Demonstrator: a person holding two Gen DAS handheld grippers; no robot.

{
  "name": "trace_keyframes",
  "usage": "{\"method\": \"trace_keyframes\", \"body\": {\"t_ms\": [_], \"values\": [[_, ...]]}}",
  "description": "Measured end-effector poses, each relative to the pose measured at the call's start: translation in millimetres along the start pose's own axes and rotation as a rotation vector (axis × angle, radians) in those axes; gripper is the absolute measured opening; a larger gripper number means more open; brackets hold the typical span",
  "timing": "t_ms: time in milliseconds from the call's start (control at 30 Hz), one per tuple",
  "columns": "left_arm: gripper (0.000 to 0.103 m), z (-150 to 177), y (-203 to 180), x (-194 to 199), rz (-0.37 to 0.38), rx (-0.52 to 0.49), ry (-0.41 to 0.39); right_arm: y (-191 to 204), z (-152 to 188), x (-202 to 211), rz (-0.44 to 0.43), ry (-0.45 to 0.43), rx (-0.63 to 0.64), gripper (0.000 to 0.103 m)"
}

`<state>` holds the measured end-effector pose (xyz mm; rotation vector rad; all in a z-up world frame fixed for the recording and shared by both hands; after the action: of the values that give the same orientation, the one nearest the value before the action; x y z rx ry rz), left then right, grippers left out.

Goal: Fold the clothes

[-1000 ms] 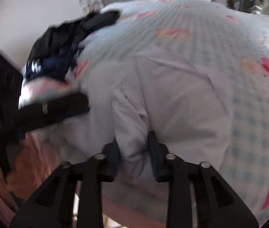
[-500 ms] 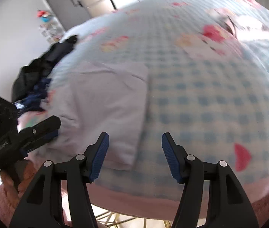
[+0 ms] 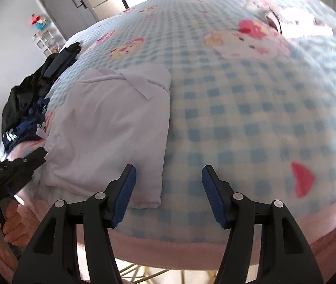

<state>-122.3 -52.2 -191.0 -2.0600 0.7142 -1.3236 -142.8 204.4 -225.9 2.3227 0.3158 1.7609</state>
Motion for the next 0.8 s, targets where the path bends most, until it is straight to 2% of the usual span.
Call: {"method": "trace_keyframes", "body": {"t_ms": [33,67,167,233,267,300,333,367,400,467,533,600,633,667,700,733,767,800], "values": [[0.067,-0.4,-10.0,-0.8,0.018,-0.038,-0.005,-0.2,0.7,0.7,0.008,0.001,0.004,0.060],[0.067,0.9,-18.1,-4.5,0.021,-0.067,0.001,-0.1,1.6,1.7,0.020,0.001,0.013,0.060],[0.067,7.2,-33.3,-28.3,-0.087,-0.138,0.054,-2.4,5.0,3.1,0.044,0.005,0.017,0.060],[0.066,9.5,-37.1,-51.0,-0.199,-0.170,0.105,-3.4,6.9,2.1,0.022,0.009,0.000,0.060],[0.063,8.6,-34.8,-54.8,-0.245,-0.164,0.102,-3.0,7.6,1.1,0.014,0.011,-0.007,0.060],[0.038,7.6,-32.5,-58.4,-0.290,-0.159,0.098,-2.3,8.0,0.1,0.010,0.012,-0.009,0.060],[0.020,6.7,-30.2,-61.9,-0.336,-0.154,0.095,-1.5,8.1,-0.9,0.009,0.014,-0.008,0.060],[0.019,5.8,-28.1,-64.8,-0.379,-0.148,0.091,-0.2,8.5,-1.2,0.009,0.012,-0.004,0.060],[0.015,5.2,-27.2,-58.2,-0.354,-0.128,0.073,1.4,8.9,-0.8,0.007,0.011,0.000,0.060],[0.013,7.3,-28.0,-38.9,-0.339,-0.108,0.008,2.5,9.4,1.2,0.002,0.006,0.004,0.060],[0.013,8.8,-27.1,-16.1,-0.395,-0.099,-0.060,0.2,8.5,4.4,-0.003,-0.005,-0.004,0.060],[0.013,6.3,-21.8,0.8,-0.418,-0.062,-0.104,-5.2,6.5,4.9,-0.008,-0.007,-0.027,0.061],[0.014,5.1,-16.7,5.8,-0.390,-0.036,-0.101,-7.5,6.2,4.2,-0.016,-0.005,-0.037,0.061],[0.018,2.5,-9.3,0.4,-0.327,-0.020,-0.051,-9.4,6.4,3.2,-0.028,-0.001,-0.044,0.061],[0.029,-0.2,-2.4,-4.9,-0.267,-0.004,-0.002,-11.3,6.6,2.2,-0.040,0.002,-0.052,0.061],[0.043,-3.2,0.0,-11.8,-0.255,0.017,0.026,-12.3,7.2,1.3,-0.047,0.005,-0.054,0.061],[0.042,-5.8,1.9,-17.0,-0.259,0.024,0.034,-12.1,8.5,0.1,-0.049,0.008,-0.050,0.061],[0.033,-8.4,3.8,-21.9,-0.264,0.031,0.041,-11.0,10.1,-1.3,-0.045,0.014,-0.041,0.061]]}}
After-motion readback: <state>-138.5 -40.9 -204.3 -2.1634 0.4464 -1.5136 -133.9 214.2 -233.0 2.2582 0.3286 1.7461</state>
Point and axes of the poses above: each gripper's, at about its wrist camera, not at the fingertips, and x roughly against the way its jaws point, y to its left, z to its underside, the point moved 6 cm from there along -x, roughly the way its jaws point, and after that the axes turned 15 degrees about y, right-handed, at the moved point
